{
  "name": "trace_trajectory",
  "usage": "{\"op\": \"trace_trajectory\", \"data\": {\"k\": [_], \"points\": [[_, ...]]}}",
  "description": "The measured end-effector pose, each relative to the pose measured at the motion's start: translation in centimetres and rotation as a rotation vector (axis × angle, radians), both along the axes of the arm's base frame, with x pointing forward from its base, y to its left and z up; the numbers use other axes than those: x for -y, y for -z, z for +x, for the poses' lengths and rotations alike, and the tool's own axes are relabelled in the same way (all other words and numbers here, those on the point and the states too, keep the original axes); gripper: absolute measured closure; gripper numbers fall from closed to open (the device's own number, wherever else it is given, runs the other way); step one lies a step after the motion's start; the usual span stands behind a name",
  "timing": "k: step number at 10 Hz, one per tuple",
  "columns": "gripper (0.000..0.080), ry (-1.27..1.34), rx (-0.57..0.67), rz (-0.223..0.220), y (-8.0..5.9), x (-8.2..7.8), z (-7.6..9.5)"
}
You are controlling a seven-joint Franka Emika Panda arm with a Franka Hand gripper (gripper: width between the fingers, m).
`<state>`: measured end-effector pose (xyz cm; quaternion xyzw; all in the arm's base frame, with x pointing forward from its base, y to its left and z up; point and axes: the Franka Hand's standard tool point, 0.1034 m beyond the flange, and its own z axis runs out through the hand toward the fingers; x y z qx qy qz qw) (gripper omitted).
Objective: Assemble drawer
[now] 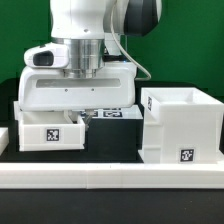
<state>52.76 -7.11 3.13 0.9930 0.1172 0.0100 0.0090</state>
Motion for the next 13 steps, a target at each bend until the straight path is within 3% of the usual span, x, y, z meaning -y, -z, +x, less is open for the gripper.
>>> {"op": "trace_trajectory", "data": {"k": [4, 10, 13], "points": [[0.0758, -0.459, -0.011, -0.032, 0.1, -1.8, 0.3], [0.0758, -0.876, -0.03, -0.052, 0.3, -1.6, 0.2], [0.0758, -1.103, -0.044, -0.077, 0.4, -2.5, 0.1]]}}
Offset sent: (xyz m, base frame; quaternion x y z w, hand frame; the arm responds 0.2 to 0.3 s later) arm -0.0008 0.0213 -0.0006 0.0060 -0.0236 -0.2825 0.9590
